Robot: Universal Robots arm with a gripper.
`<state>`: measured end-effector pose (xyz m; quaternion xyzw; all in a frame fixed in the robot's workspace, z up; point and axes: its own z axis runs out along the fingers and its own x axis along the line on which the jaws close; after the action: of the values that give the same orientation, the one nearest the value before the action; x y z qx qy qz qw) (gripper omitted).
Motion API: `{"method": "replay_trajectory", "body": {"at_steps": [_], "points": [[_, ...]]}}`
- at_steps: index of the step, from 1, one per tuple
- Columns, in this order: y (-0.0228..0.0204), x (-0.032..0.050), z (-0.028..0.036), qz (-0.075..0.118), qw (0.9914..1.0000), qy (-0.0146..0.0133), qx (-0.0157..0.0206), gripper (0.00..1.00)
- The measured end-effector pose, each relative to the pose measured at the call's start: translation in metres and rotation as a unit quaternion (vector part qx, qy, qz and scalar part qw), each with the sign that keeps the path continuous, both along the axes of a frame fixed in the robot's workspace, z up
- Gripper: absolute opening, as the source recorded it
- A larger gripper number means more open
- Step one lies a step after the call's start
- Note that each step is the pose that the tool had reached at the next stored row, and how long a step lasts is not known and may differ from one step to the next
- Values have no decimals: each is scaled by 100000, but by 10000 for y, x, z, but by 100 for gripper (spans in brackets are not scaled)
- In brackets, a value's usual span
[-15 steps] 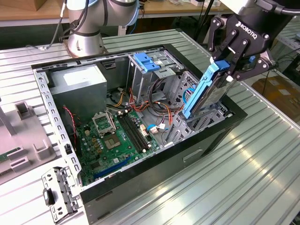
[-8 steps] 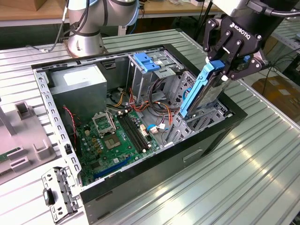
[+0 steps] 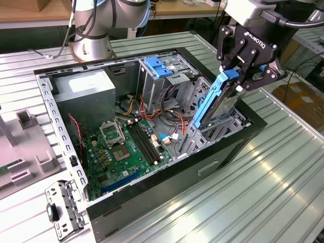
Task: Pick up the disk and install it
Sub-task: 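Insert the disk into the insertion slot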
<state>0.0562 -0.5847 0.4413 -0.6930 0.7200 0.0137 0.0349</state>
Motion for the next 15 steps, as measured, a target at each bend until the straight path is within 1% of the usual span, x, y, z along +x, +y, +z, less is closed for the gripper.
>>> {"method": "replay_trajectory", "body": {"at_steps": [15], "points": [[0, 0, -134, -1, 100000, -1, 8, 37]]}}
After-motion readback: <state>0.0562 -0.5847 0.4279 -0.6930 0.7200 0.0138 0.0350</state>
